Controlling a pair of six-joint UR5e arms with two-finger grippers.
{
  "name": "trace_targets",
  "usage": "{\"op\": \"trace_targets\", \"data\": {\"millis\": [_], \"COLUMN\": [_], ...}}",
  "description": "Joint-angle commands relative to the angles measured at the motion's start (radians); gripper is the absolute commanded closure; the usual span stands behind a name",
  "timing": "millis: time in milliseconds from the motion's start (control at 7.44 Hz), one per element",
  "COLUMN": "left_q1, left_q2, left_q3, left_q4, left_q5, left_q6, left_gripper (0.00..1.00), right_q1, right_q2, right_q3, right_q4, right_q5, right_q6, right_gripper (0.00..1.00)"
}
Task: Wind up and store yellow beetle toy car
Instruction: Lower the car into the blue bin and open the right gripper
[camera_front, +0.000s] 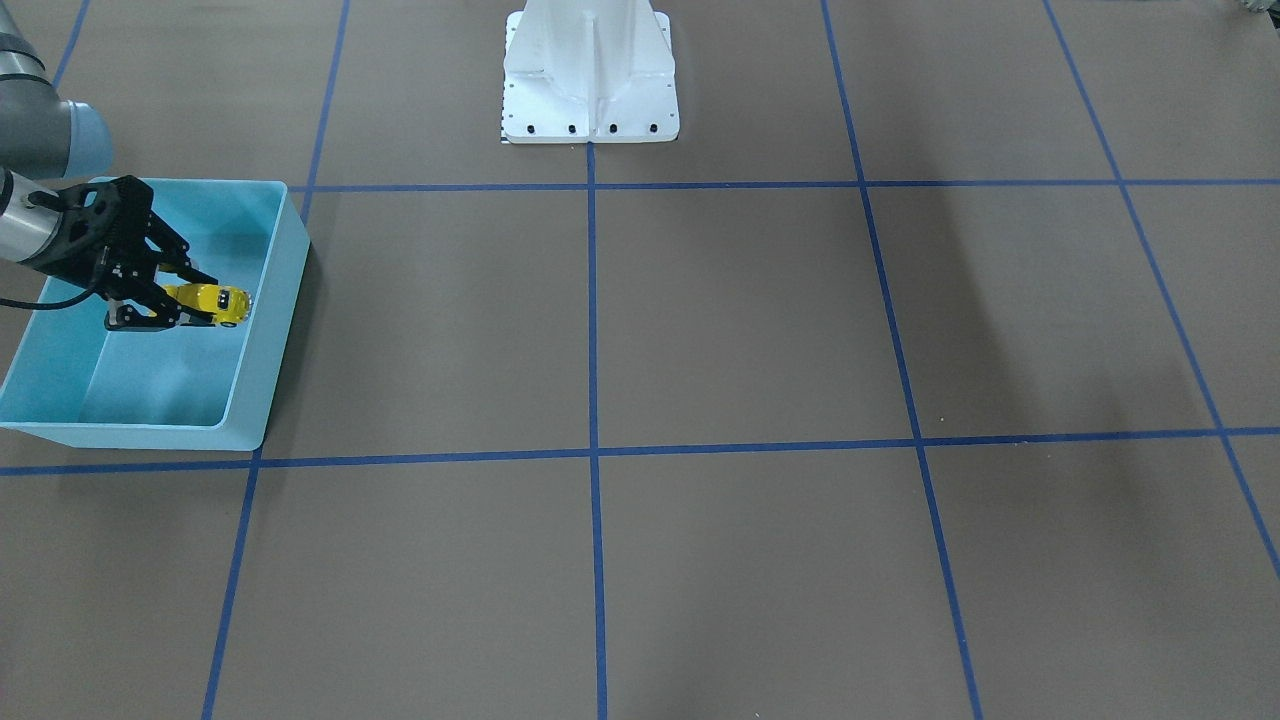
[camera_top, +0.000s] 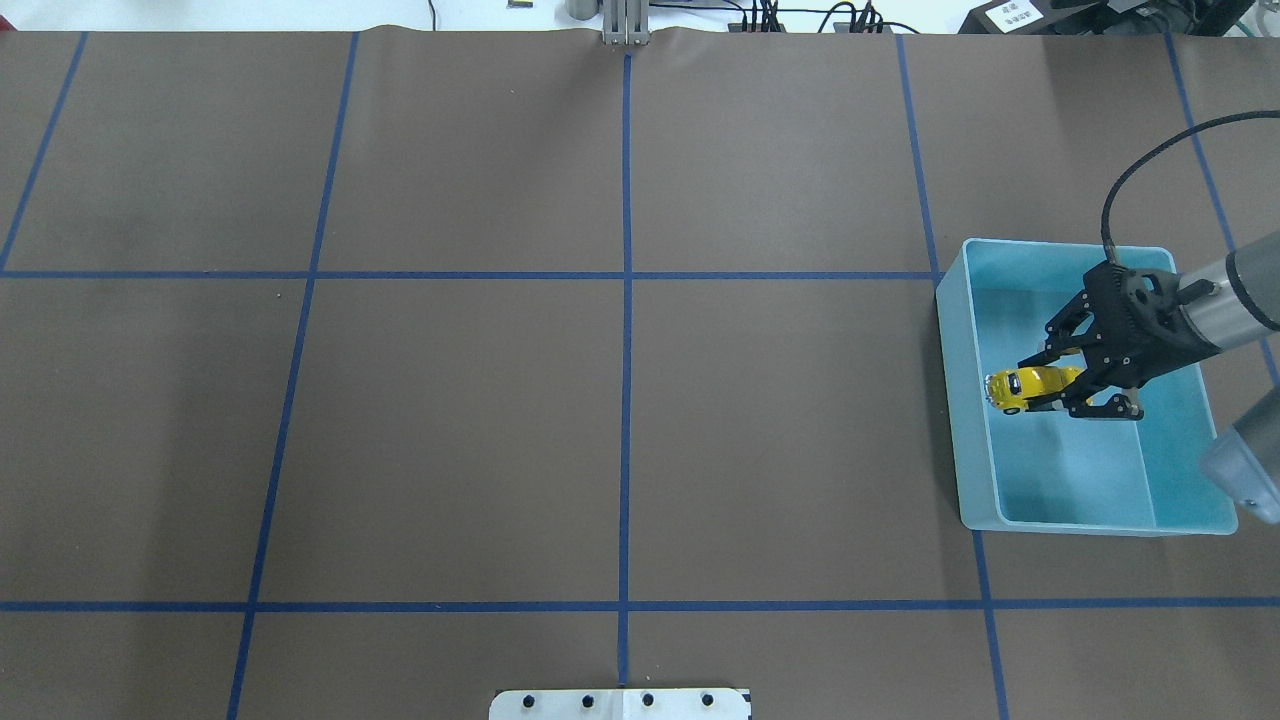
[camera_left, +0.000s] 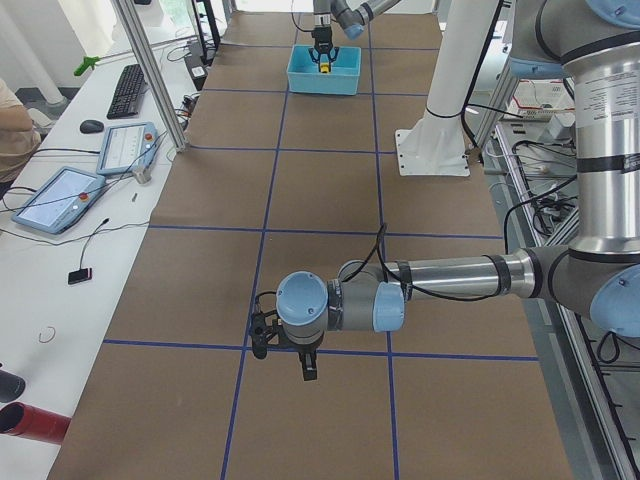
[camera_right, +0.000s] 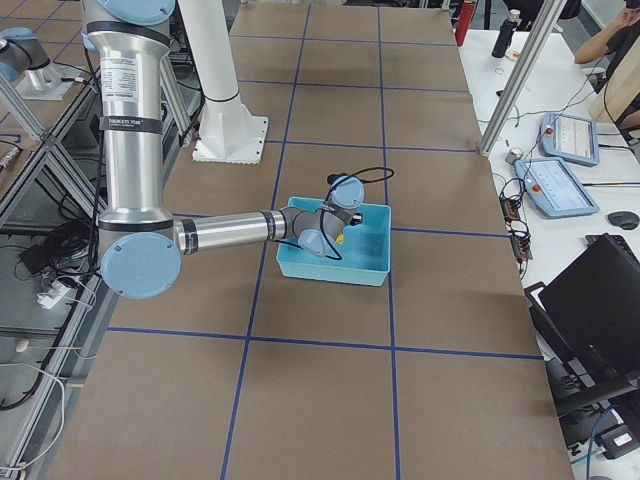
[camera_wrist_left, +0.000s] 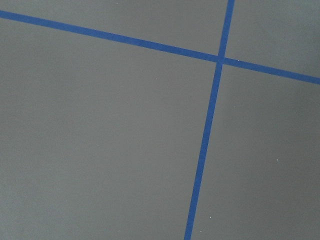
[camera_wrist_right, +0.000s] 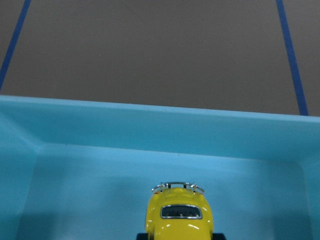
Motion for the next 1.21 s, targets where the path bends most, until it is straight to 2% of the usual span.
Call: {"op": "trace_targets", "data": {"millis": [0, 672, 806, 941, 1075], "left_q1": [-0.001, -0.001, -0.001, -0.001, -0.001], "left_q2": [0.0, 0.001, 0.001, 0.003, 0.003], "left_q3": [0.0, -0.002, -0.002, -0.002, -0.002], "left_q4": [0.0, 0.0, 0.0, 0.0, 0.0], "left_q5": [0.0, -0.002, -0.002, -0.002, -0.002], "left_q6": [0.0, 0.0, 0.0, 0.0, 0.0], "left_gripper": [0.0, 0.0, 0.0, 0.0, 0.0], "right_q1": [-0.027, -0.045, -0.051, -0.057, -0.062], "right_q2": [-0.013, -0.062, -0.062, -0.062, -0.062], "right_q3": [-0.003, -0.01, -0.02, -0.031, -0.034], "right_q4": [0.036, 0.088, 0.093, 0.131, 0.131], "right_q5": [-0.016, -0.016, -0.025, -0.043, -0.048], "right_q6": [0.024, 0.025, 0.015, 0.007, 0.012], "right_gripper": [1.0, 1.0, 0.09, 0.0, 0.0]}}
